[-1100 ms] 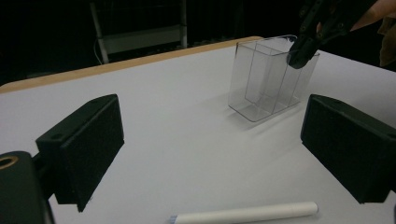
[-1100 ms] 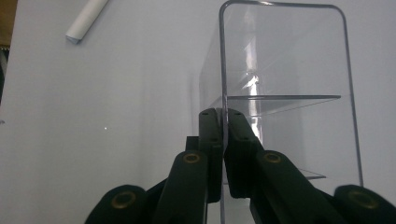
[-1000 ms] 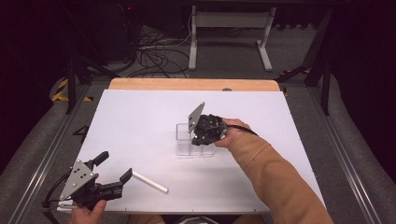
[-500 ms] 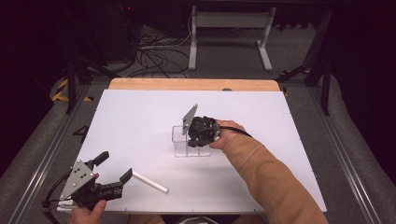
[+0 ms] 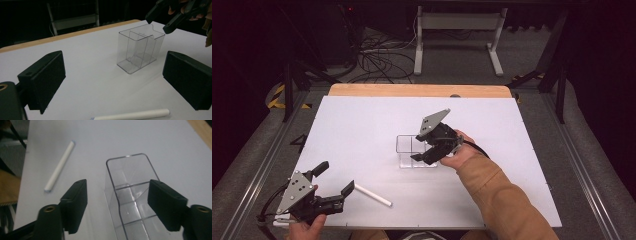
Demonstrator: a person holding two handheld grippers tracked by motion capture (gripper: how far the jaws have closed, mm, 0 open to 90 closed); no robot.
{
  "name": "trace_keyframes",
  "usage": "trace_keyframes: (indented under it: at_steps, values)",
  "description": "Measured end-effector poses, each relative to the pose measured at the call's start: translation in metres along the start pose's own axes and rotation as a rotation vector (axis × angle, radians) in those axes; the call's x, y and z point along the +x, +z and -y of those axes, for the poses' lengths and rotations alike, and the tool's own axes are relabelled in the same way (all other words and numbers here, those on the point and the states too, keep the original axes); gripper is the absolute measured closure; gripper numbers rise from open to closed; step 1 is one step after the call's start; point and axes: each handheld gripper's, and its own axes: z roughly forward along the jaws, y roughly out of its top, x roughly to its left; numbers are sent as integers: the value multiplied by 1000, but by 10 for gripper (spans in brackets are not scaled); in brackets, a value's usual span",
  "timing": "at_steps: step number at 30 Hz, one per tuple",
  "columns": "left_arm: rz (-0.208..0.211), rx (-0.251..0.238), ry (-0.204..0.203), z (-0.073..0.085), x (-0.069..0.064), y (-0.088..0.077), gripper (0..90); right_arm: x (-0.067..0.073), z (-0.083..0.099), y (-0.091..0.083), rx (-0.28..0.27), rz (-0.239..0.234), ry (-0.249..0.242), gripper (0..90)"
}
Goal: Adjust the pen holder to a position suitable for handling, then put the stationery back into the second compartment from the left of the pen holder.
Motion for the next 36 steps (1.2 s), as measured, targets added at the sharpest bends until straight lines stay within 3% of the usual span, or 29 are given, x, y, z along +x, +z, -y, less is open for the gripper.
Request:
trace_keyframes:
  at_steps: [1,8,13,19,22,26,30,34,36]
  values:
    - [-1,-5,-2,0,0,0,52,2,0,-3,-21,6,17,239]
    - [-9,-9,-11,0,4,0,53,19,-5,-10,-115,22,88,141]
    - [-10,-11,-17,1,5,-1,55,24,-7,-9,-134,36,116,112]
    - [-8,-23,-31,1,7,-3,58,30,-10,-9,-150,50,111,98]
    - [-5,-37,-53,1,7,-4,58,32,-12,-8,-156,37,119,94]
    - [-13,-26,-34,1,7,-5,60,35,-14,-7,-166,35,126,66]
    - [-15,-35,-44,1,7,-6,59,38,-19,-4,-164,-7,142,1]
    - [-17,-45,-56,1,8,-8,59,40,-24,-2,-156,-21,164,4]
    - [-22,-41,-52,1,9,-8,59,43,-27,0,-141,-1,167,26]
